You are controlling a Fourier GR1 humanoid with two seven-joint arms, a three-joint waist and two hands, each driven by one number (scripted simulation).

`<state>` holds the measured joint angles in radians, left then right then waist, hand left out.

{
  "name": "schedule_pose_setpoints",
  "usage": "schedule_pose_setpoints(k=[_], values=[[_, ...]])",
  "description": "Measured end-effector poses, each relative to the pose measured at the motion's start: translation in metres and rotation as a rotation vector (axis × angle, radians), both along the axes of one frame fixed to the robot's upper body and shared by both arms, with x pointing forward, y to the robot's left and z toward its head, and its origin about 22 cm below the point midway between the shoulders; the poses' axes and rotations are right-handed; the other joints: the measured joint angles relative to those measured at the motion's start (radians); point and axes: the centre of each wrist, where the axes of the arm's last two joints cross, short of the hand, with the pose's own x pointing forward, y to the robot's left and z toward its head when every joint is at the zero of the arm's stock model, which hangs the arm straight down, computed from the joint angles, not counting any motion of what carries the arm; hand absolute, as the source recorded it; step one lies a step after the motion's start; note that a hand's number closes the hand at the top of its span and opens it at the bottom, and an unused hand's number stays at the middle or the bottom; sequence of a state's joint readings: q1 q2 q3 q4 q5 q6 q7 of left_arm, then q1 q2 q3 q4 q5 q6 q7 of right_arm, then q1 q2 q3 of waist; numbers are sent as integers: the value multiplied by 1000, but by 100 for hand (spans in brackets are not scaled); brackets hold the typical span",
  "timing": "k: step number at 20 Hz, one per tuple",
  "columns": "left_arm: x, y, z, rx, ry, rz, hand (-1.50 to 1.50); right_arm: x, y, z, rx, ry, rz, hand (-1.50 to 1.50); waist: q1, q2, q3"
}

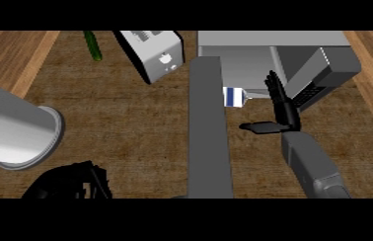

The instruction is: Pick up the milk, place it into the microwave and close the microwave

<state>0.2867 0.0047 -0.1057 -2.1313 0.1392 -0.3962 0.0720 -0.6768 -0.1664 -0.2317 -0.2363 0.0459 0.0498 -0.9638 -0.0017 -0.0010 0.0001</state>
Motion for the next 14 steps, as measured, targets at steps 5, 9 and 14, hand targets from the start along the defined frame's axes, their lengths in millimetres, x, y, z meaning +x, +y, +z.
schedule_pose_setpoints(k=[5,9,14], values=[[13,-24,-3,50,2,-57,150,-32,-11,-22,1,19,-5,-150,-12,-4,-1],[30,-46,-10,74,-10,-75,150,-61,-24,-35,8,25,-23,-150,-20,-5,-1],[53,-80,-20,144,-38,-139,150,-90,-44,-37,11,14,-36,-150,-28,-5,-2]])
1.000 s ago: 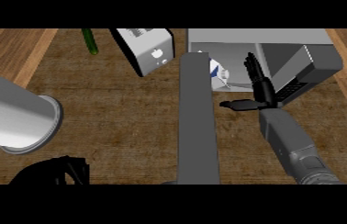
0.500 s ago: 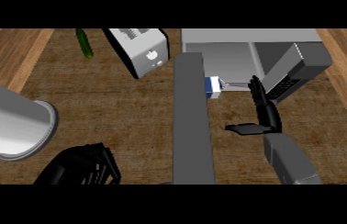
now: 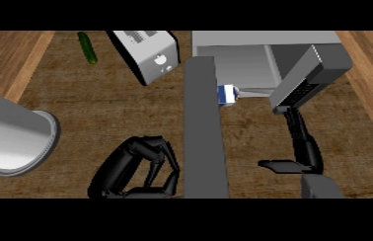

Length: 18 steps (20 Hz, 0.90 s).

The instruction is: Pick up the milk, place it into the microwave and close the microwave

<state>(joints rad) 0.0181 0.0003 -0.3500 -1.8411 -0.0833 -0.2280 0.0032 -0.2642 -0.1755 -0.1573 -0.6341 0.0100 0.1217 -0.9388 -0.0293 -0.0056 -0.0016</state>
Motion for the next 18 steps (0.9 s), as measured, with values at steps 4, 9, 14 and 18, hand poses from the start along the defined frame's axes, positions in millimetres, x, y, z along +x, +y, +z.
schedule_pose_setpoints(k=[4,9,14,18], values=[[12,-27,-12,50,15,-56,150,-30,-21,3,0,-5,0,-150,-6,0,0],[26,-58,-45,141,33,-100,150,-57,-42,15,-30,-41,8,-150,-9,3,0],[40,-80,-78,197,25,-95,150,-66,-54,40,-56,-90,53,-150,-20,6,-1],[43,-91,-98,190,-16,-53,150,-65,-55,60,-27,-125,97,-150,-32,10,-2]])
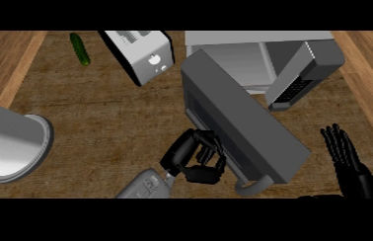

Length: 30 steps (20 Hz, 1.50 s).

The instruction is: Pick up the milk, place it into the microwave and close the microwave

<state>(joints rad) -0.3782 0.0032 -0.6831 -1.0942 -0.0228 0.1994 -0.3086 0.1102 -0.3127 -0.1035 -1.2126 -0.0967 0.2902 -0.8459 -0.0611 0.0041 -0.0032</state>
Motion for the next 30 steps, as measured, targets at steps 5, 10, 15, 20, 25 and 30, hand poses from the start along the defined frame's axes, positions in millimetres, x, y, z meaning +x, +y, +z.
schedule_pose_setpoints(k=[5,10,15,20,25,30], values=[[3,-9,-12,-27,-26,45,150,-4,2,24,40,-35,57,-150,-27,4,-1],[8,-17,-16,-23,2,66,150,-2,9,51,49,-73,127,-150,-57,10,-2],[15,-24,-9,-52,4,86,150,4,18,71,61,-95,200,-150,-88,19,-3],[23,-31,4,-121,-12,136,150,9,18,90,50,-104,272,-150,-124,28,-5],[36,-36,18,-180,-34,248,150,15,16,110,13,-123,318,-150,-149,32,-6],[47,-39,29,-210,-35,353,-150,21,8,130,-25,-151,327,-150,-177,41,-5]])
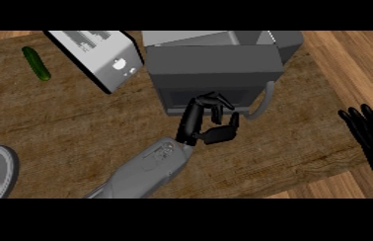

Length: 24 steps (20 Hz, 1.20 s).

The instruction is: Pick up the milk, place it into the microwave and close the microwave

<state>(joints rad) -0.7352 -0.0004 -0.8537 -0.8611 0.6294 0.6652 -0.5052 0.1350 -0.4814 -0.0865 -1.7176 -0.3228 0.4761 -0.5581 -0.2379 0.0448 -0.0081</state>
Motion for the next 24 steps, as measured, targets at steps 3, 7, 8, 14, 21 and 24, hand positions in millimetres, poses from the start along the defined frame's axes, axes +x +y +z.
schedule_pose_setpoints(k=[3,7,8,14,21,24], values=[[7,-1,6,-4,12,51,-150,4,-3,10,-5,-23,4,-150,-17,6,1],[14,-2,11,-9,30,112,-150,13,-16,40,-108,-115,-49,150,-39,9,1],[13,-3,12,-17,35,120,-150,16,-20,50,-146,-149,-69,150,-40,9,1],[10,-6,15,-71,53,160,-150,23,-32,85,-293,-262,-148,150,-47,19,1],[10,-10,20,-114,64,163,-150,30,-36,104,-355,-324,-192,150,-41,31,2],[10,-11,21,-127,65,164,-150,33,-36,108,-363,-337,-203,150,-39,35,3]])
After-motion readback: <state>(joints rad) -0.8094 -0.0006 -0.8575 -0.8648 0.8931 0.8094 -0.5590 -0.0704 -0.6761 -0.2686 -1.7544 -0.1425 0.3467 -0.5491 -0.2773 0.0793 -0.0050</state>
